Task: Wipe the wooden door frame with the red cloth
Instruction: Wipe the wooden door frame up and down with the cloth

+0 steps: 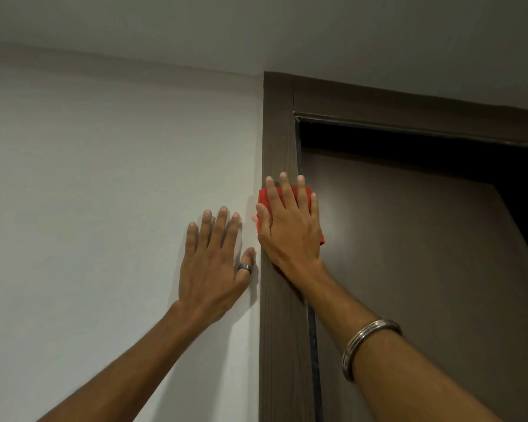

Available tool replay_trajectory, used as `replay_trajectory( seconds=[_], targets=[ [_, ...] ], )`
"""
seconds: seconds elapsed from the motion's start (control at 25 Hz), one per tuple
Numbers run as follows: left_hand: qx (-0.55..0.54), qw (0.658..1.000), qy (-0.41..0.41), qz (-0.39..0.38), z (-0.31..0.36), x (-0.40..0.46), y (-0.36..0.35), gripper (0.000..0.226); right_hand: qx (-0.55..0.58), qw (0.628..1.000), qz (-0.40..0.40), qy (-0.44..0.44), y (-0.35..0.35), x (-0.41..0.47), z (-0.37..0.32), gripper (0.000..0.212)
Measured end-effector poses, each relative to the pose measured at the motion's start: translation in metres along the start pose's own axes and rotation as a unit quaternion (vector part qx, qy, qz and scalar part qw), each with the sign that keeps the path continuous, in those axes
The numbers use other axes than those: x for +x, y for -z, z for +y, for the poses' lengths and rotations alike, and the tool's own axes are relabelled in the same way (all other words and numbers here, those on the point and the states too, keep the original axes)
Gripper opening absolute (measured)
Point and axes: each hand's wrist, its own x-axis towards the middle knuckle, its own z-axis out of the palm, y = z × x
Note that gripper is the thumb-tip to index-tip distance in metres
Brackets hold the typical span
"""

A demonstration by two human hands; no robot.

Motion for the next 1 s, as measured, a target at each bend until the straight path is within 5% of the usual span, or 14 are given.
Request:
replay_trajectory(
  seconds=[0.56,1.0],
  targets=[
    [0.002,1.0,-0.001,0.031,-0.006,0.037,-0.01,0.081,-0.01,1.0,-0.008,0.01,0.011,0.146,0.004,0.059],
    [-0.003,1.0,-0.019,0.002,0.004,-0.047,-0.012,0.075,-0.011,0.999,-0.01,-0.039,0.004,0.04,-0.008,0.064]
  ],
)
